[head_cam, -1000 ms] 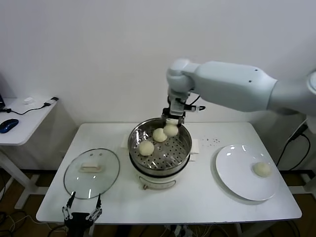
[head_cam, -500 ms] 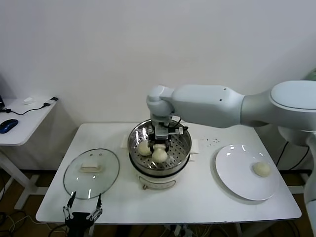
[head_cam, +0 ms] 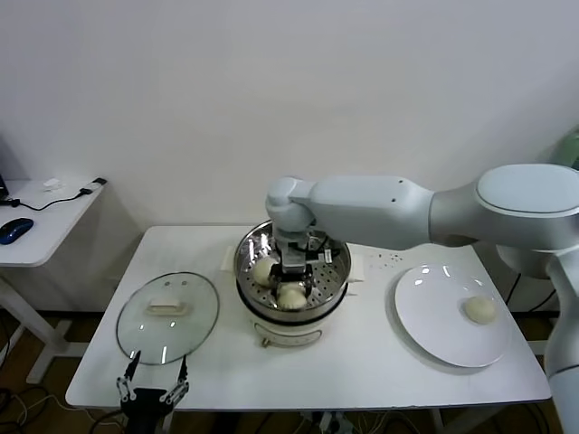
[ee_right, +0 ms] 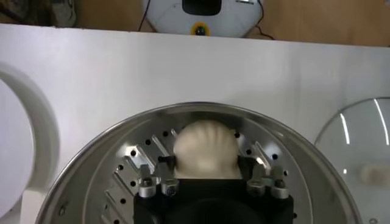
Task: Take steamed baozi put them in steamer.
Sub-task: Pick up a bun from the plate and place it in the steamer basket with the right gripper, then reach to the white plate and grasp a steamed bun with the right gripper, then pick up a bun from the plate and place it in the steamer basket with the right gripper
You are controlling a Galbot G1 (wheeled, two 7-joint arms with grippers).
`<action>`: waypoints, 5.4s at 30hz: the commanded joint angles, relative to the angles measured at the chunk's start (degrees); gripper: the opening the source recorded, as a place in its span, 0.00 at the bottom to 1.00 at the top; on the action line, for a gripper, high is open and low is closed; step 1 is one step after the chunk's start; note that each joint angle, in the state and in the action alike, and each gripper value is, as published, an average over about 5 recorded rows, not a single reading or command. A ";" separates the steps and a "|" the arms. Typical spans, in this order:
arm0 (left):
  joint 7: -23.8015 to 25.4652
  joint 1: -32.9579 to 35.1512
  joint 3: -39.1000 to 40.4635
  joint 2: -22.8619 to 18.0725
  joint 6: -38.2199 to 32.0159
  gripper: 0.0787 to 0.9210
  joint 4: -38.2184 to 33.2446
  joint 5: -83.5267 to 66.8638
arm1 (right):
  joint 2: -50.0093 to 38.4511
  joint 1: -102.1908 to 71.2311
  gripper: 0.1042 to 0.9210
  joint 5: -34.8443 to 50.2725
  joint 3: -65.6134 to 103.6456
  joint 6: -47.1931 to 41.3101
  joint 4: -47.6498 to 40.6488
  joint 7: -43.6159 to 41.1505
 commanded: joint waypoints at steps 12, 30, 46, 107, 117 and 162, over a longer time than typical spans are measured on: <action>0.01 -0.13 -0.06 -0.28 0.08 0.88 -0.56 0.80 | -8.46 11.75 0.88 9.69 -1.07 -2.62 -2.28 3.13; 0.31 0.11 1.90 -0.68 0.54 0.88 -2.24 1.13 | -42.10 12.38 0.88 28.85 -11.25 -44.94 -2.88 4.60; 0.49 -0.23 2.01 -1.19 0.99 0.88 -2.02 2.17 | -50.54 -27.57 0.88 -2.86 27.20 -34.94 -15.48 -0.44; 0.44 0.21 0.71 -0.94 -0.11 0.88 0.00 1.19 | -34.93 0.04 0.60 29.61 1.89 -41.86 -18.49 2.87; 0.34 0.44 2.01 -0.70 -1.07 0.88 -0.20 -0.53 | -13.92 22.44 0.60 58.76 -20.77 -46.10 -15.47 5.70; 0.35 -0.61 0.47 1.96 -1.75 0.88 1.79 -2.87 | 0.89 9.38 0.61 60.42 -26.93 -54.43 -9.50 17.04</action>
